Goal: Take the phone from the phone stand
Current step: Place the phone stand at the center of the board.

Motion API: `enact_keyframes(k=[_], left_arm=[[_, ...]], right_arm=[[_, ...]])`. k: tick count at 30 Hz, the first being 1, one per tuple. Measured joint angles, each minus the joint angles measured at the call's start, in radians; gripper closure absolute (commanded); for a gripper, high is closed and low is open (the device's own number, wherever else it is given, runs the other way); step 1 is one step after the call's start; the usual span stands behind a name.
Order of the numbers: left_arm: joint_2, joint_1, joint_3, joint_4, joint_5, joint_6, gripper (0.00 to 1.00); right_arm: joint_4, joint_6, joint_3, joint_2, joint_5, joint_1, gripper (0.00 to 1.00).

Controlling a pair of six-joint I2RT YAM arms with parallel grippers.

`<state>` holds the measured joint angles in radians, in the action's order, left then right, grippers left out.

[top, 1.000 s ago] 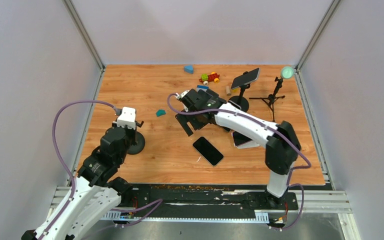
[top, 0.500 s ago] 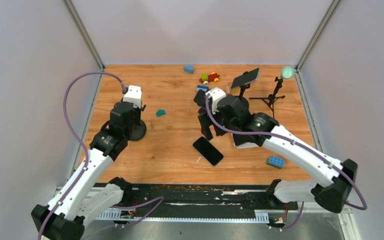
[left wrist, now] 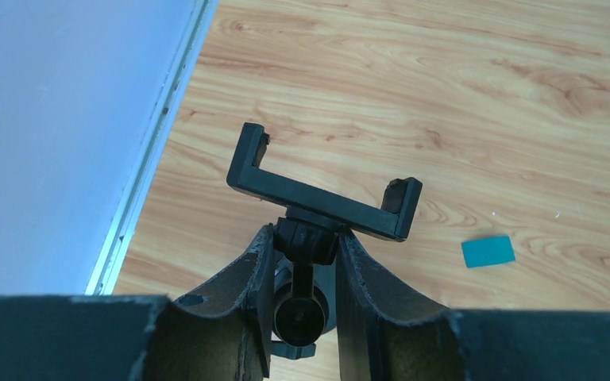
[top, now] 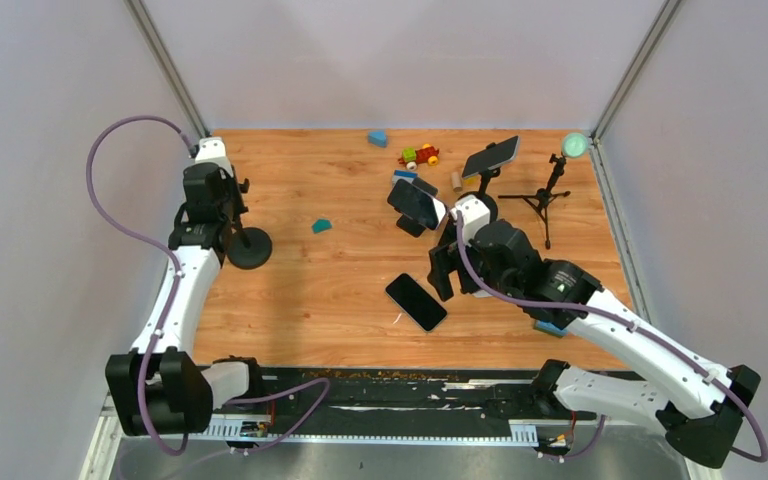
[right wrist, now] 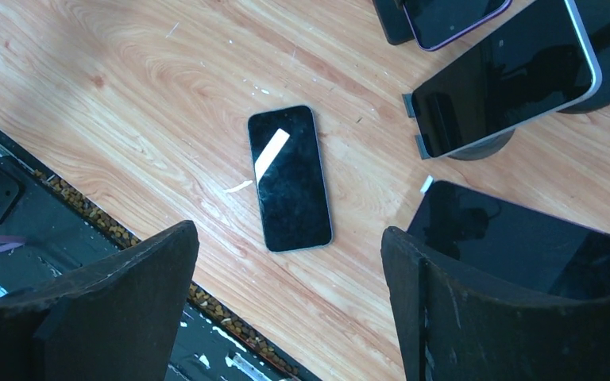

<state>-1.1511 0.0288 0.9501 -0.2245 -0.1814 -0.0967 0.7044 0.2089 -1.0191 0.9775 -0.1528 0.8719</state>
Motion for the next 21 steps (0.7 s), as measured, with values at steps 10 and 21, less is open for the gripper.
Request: enact_keyframes(k=[10, 21], left_arm=[[-0.053, 0.026, 0.031, 0.05, 0.015, -0.04, 0.33], [-0.039, 0.026, 0.04, 0.045, 0.007, -0.069, 0.04]], right_arm=[[0.0, 0.007, 0.026, -0.098, -0.035, 0.0, 0.13], [-0.003, 0.007, 0.05, -0.074, -0.066, 0.0, 0.12]])
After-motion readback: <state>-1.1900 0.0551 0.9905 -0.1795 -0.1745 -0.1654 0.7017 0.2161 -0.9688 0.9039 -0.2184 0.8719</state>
